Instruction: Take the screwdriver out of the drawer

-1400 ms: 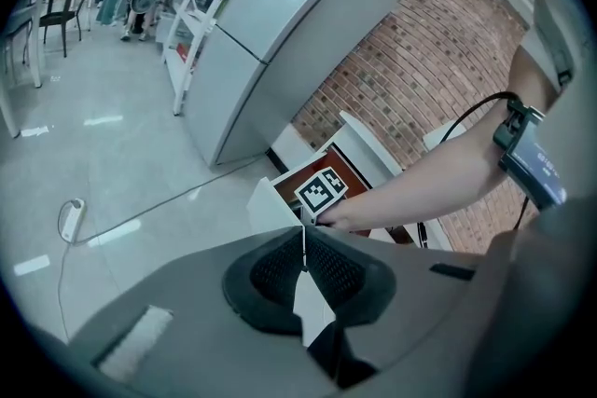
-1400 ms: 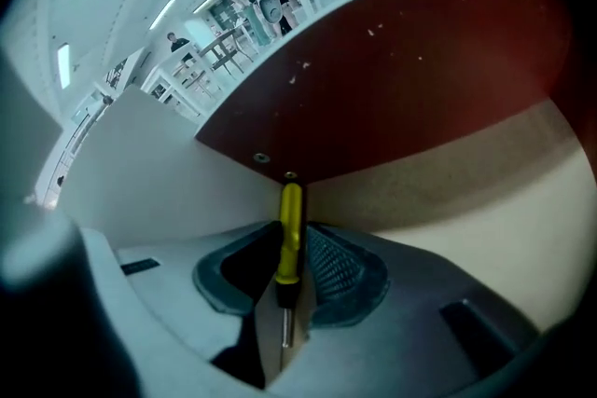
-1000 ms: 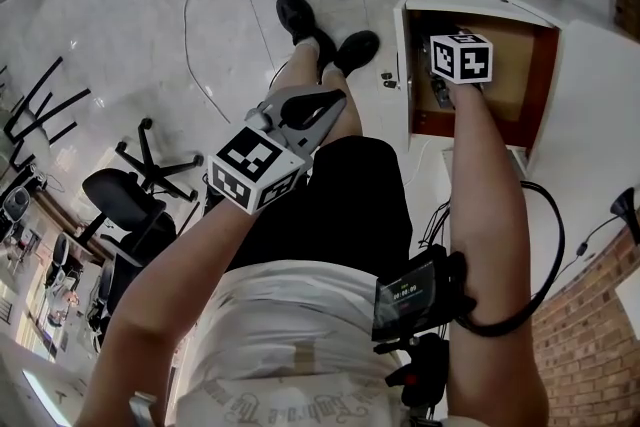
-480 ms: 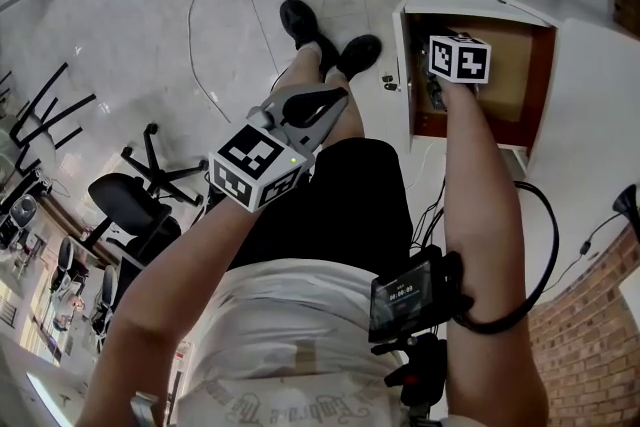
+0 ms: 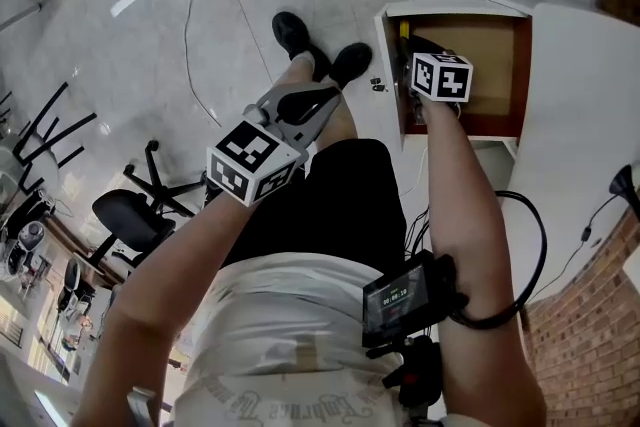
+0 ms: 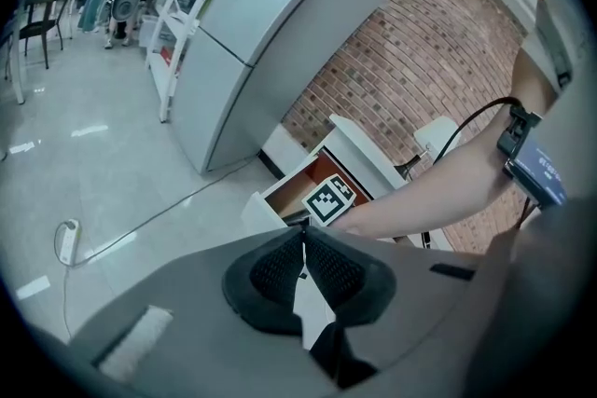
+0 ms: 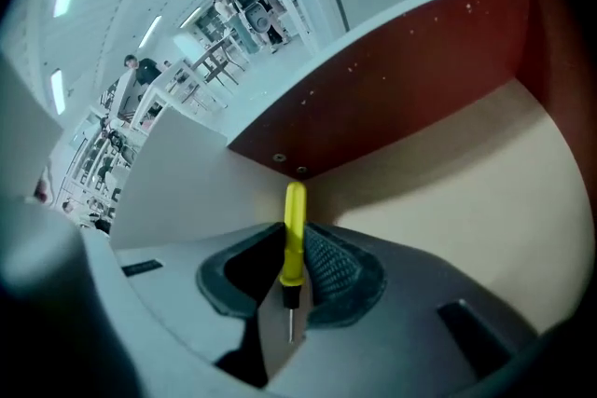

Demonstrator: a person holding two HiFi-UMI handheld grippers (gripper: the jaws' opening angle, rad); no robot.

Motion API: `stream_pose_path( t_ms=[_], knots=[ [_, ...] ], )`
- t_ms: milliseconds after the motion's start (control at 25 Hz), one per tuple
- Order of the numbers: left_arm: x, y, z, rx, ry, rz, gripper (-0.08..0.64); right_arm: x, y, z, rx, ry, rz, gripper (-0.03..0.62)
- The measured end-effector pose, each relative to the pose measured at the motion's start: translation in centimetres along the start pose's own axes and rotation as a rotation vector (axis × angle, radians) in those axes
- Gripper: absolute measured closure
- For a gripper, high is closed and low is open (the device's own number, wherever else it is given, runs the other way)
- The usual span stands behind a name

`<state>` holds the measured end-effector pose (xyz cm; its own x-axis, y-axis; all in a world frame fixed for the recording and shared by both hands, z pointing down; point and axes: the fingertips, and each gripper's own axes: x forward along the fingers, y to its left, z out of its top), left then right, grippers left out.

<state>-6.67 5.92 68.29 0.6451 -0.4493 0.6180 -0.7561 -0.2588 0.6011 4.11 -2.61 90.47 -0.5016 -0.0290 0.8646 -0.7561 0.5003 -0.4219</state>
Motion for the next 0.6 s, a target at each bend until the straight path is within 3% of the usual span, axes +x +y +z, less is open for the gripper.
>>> stream_pose_path(
  t_ms=[280, 600],
  knots=[
    [-0.4, -1.0, 1.4, 0.048, 0.008, -0.009, 0.548, -2.7, 0.9, 0.8, 0.033, -0.080, 0.001, 0.540],
    [-1.4, -3.0, 3.1, 0.100, 0.007, -0.024, 0.548, -6.6, 1.5, 1.5, -0.021, -0.134, -0.047, 0.540]
  ],
)
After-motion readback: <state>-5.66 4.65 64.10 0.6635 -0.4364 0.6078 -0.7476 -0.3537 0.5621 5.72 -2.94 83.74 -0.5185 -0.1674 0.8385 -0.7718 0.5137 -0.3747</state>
